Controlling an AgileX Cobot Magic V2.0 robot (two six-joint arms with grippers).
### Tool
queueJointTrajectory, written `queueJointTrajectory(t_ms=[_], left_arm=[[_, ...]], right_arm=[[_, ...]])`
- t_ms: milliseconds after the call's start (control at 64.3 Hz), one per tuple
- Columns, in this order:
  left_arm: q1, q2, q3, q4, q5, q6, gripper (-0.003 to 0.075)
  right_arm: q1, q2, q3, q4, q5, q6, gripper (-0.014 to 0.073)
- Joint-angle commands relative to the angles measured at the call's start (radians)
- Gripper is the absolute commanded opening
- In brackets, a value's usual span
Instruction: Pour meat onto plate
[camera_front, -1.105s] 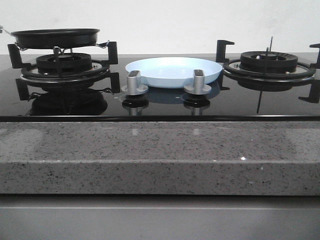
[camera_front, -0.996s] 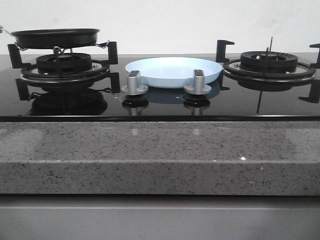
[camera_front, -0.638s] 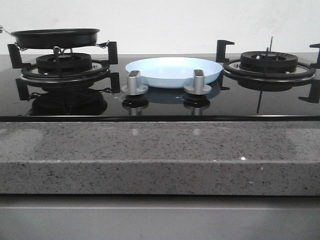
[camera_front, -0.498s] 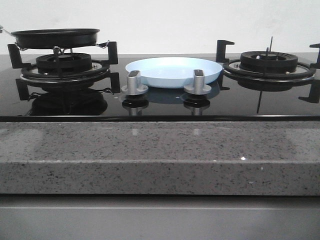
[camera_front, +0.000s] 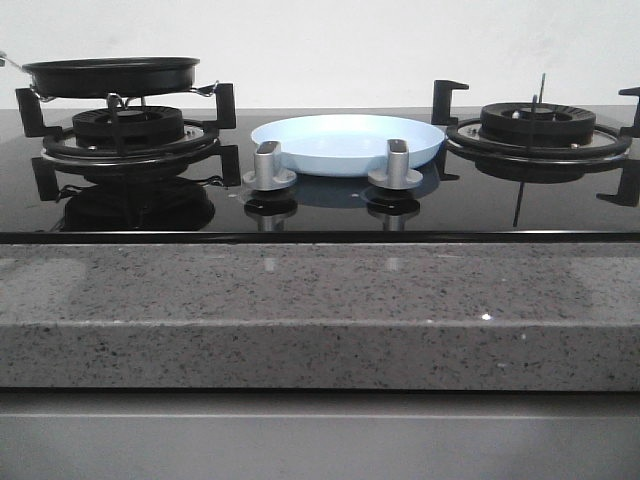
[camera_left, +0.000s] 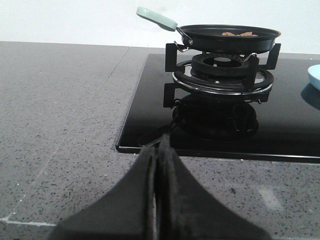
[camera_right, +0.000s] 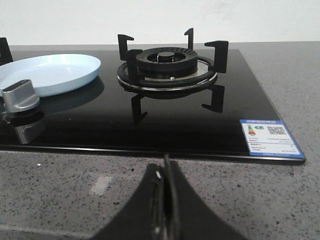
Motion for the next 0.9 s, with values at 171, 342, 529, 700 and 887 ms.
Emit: queueJointTrajectory(t_ms=[171,342,529,700,887], left_arm=[[0.001,-0.016,0.006,-0.011,-0.090,0.000,-0.0020],[0.001,-0.016,0.006,-0.011,-0.090,0.000,-0.0020],[0.001,-0.016,0.006,-0.011,-0.106,0.000,-0.0020],[0.001,-0.016,-0.007,-0.011,-0.184,0.000,-0.0020],[0.001,0.023,-0.184,0.003,-0.051,0.000,-0.0020]], right_arm=[[-0.004,-0.016,-0.005,-0.009,-0.080,-0.004,-0.0064],[-0.004,-0.016,-0.005,-0.009,-0.080,-0.004,-0.0064],[-0.004,-0.016,-0.005,-0.009,-0.082,-0.004,-0.0064],[-0.004,-0.016,-0.007,-0.009,-0.091,-0.004,-0.0064],[-0.004,-0.012,-0.101,-0.009,-0.025,-0.004,-0.0062]])
